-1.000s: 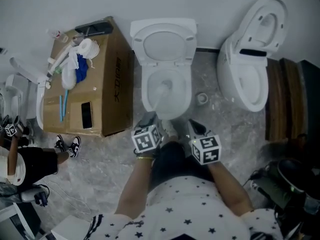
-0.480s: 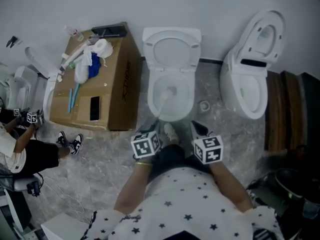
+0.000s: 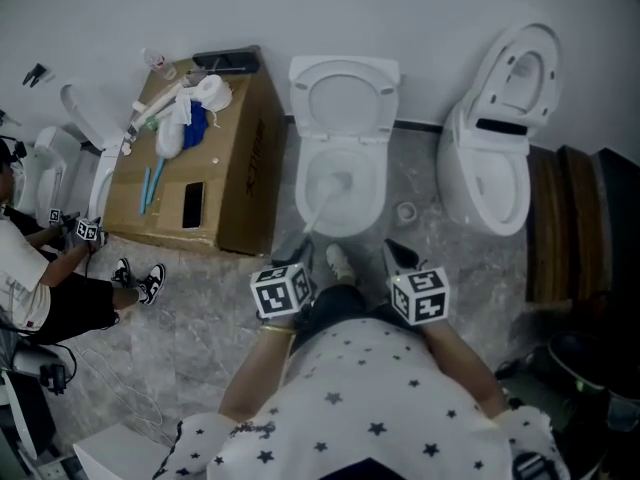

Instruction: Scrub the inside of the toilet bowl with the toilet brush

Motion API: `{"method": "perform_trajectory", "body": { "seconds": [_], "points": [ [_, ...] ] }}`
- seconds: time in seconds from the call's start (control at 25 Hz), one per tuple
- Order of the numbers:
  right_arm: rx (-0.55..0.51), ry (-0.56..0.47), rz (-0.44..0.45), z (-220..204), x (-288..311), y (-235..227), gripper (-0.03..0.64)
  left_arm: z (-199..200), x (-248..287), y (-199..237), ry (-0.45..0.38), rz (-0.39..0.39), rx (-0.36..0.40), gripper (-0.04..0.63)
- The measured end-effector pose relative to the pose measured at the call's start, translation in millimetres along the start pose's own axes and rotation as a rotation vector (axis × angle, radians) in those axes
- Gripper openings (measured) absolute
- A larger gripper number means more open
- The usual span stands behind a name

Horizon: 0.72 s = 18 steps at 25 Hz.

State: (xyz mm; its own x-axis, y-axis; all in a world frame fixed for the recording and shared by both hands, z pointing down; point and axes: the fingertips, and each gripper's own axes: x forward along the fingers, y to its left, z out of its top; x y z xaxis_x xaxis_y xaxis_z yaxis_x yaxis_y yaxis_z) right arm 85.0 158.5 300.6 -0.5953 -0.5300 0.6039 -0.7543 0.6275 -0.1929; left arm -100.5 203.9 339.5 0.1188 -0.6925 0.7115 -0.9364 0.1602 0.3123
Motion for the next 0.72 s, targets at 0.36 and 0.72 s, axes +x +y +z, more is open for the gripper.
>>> {"method": "perform_trajectory", "body": {
  "seconds": [0.36, 0.72],
  "points": [
    [-0.001, -0.032, 0.003, -2.1, -16.7, 6.2, 0.006, -7.0, -18.4, -2.6, -0.025, -0.011, 0.016, 0.147],
    [-0.034, -0.035, 0.021, -2.8, -20.2, 12.2, 0.006, -11.8, -21.0, -5.5, -0.029, -0.015, 0.013, 0.147]
  ]
}}
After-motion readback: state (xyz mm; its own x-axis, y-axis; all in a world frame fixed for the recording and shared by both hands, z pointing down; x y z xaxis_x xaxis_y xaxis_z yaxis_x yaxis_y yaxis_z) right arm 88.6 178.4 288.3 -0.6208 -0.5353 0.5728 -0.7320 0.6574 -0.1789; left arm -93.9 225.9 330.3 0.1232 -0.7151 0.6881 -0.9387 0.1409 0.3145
